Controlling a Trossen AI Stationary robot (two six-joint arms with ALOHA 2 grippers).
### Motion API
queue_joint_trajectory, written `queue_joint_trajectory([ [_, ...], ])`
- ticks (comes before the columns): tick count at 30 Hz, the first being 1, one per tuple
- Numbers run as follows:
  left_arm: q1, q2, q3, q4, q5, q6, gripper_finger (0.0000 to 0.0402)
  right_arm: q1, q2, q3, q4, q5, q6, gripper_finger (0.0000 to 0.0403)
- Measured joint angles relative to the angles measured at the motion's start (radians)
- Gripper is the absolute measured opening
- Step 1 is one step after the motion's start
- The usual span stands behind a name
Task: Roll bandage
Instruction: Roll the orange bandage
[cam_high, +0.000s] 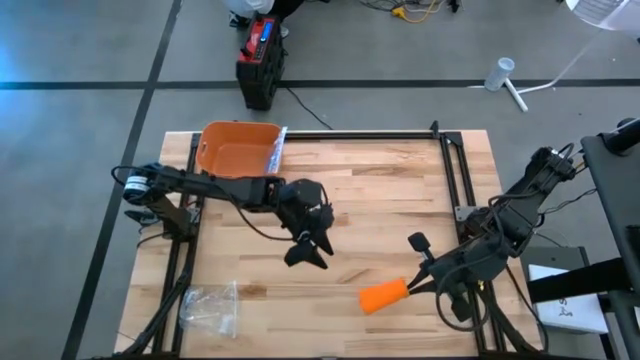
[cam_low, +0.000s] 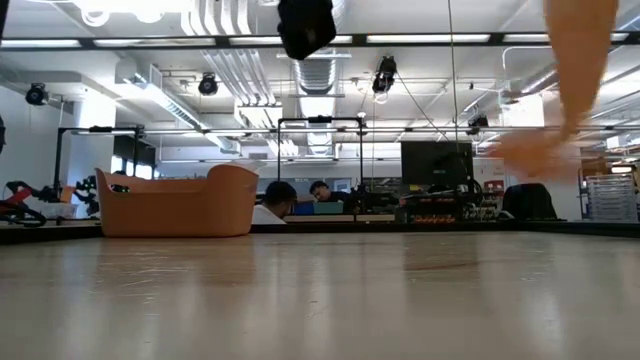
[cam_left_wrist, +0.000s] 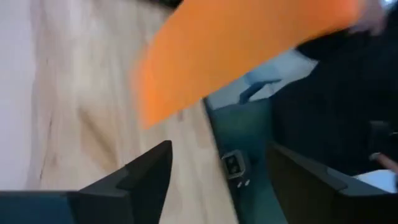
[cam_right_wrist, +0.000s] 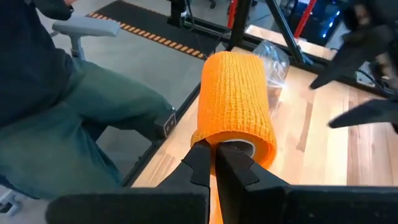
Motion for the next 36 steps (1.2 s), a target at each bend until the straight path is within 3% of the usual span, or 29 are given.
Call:
queue_joint_trajectory([
  [3,-0.025,0.0,-0.036,-0.011,-0.08,-0.018,0.0227,0.0,0.0,0.0,-0.01,0.001,0.003,0.0],
  [6,-0.058,0.0,-0.097,0.126,-0.14,-0.049,0.0212,0.0,-0.001,0.0,0.004,0.005,-0.013,0.0],
  [9,-0.096,0.0,-0.172,0.356,-0.195,-0.103,0.0201,-0.001,-0.003,0.002,0.009,0.043,-0.012,0.0],
  [12,-0.14,0.0,-0.254,0.652,-0.343,-0.128,0.0197,-0.001,-0.006,0.002,0.013,0.098,-0.008,0.0],
  [15,-0.186,0.007,-0.329,0.914,-0.477,-0.071,0.0203,-0.002,-0.007,0.003,0.031,0.155,-0.005,0.0],
  [20,-0.261,0.03,-0.395,1.209,-0.577,0.042,0.0238,-0.002,-0.01,0.003,0.03,0.26,0.01,0.0],
  [27,-0.303,0.093,-0.355,1.231,-0.817,0.182,0.0292,-0.017,-0.011,0.003,0.033,0.367,-0.016,0.0],
  [32,-0.307,0.114,-0.32,1.197,-0.974,0.312,0.031,-0.019,-0.012,0.004,0.083,0.365,-0.035,0.0],
  [36,-0.323,0.093,-0.305,1.125,-1.029,0.368,0.0313,-0.014,-0.012,0.024,0.075,0.334,-0.037,0.0],
])
